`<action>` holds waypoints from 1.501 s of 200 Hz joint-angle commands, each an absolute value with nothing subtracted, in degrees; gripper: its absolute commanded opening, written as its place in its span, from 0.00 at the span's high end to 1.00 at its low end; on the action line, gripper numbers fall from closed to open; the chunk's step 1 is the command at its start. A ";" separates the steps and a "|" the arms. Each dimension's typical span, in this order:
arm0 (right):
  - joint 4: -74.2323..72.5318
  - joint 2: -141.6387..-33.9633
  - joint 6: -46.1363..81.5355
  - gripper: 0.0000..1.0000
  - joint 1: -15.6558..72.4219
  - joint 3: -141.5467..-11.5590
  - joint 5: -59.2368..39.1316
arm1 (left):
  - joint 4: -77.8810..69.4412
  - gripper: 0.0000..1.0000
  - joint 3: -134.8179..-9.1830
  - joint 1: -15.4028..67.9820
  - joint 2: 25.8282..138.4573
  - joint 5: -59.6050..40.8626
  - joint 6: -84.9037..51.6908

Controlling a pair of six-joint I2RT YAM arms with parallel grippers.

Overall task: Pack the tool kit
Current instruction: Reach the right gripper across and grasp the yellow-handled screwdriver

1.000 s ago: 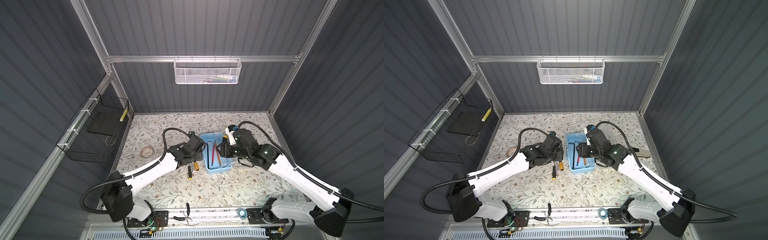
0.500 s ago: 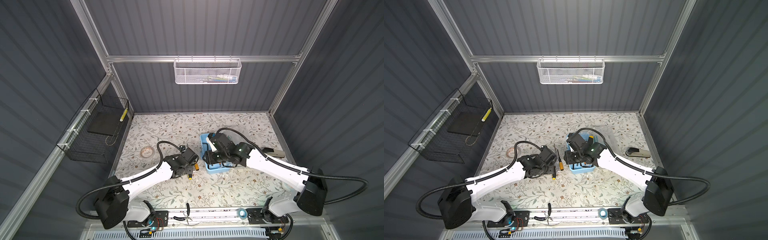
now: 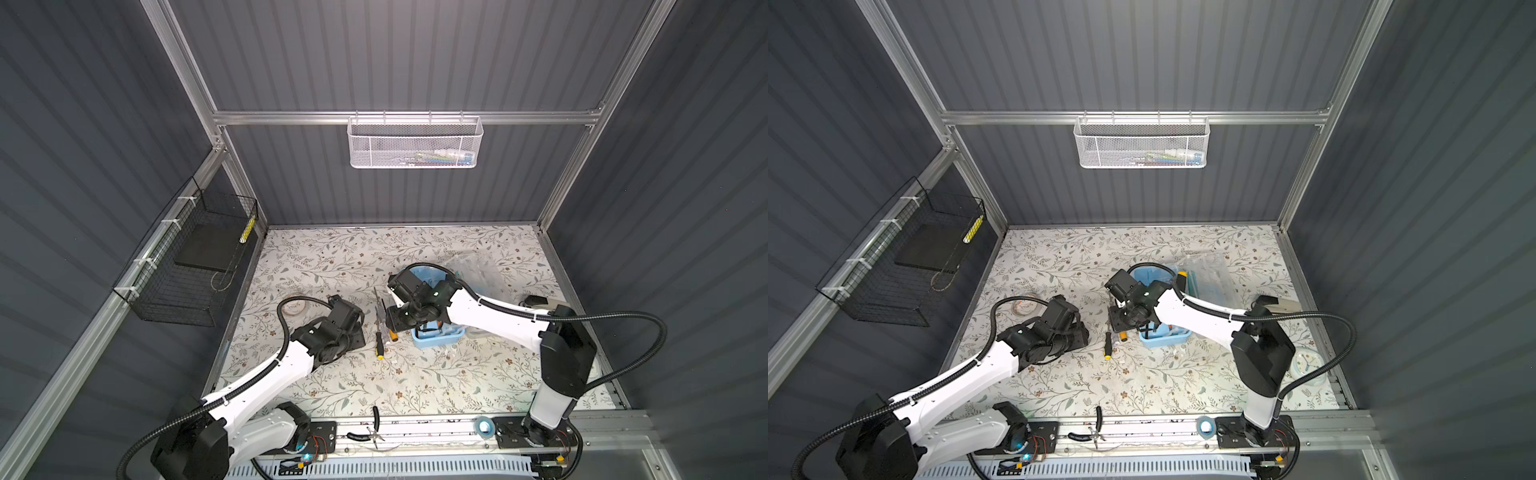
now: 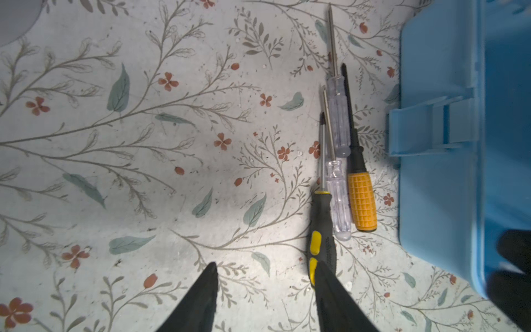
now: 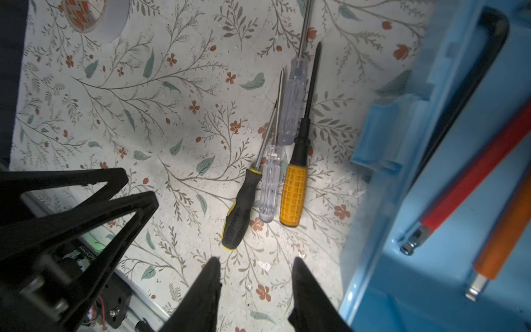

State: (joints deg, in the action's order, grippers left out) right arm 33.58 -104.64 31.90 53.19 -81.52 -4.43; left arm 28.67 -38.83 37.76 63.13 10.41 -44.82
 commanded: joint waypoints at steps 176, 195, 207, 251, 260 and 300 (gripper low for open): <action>41.16 -122.42 32.85 0.65 53.79 -92.72 2.95 | 25.76 0.44 -40.17 37.62 64.83 10.86 -43.09; 41.29 -122.94 33.01 0.65 53.75 -92.72 3.23 | 25.33 0.44 -40.12 37.61 65.30 10.54 -43.14; 41.32 -123.04 33.18 0.65 53.70 -92.48 3.67 | 24.92 0.44 -39.86 37.61 65.46 10.20 -43.32; 40.41 -123.49 33.28 0.66 53.59 -91.90 3.34 | 23.40 0.44 -39.06 37.62 66.24 9.14 -43.96; 39.97 -123.24 33.33 0.66 53.61 -91.58 3.38 | 23.46 0.44 -39.15 37.62 66.26 9.01 -43.99; 40.24 -124.07 33.21 0.67 53.61 -91.93 3.41 | 22.74 0.44 -38.41 37.61 66.40 8.77 -43.96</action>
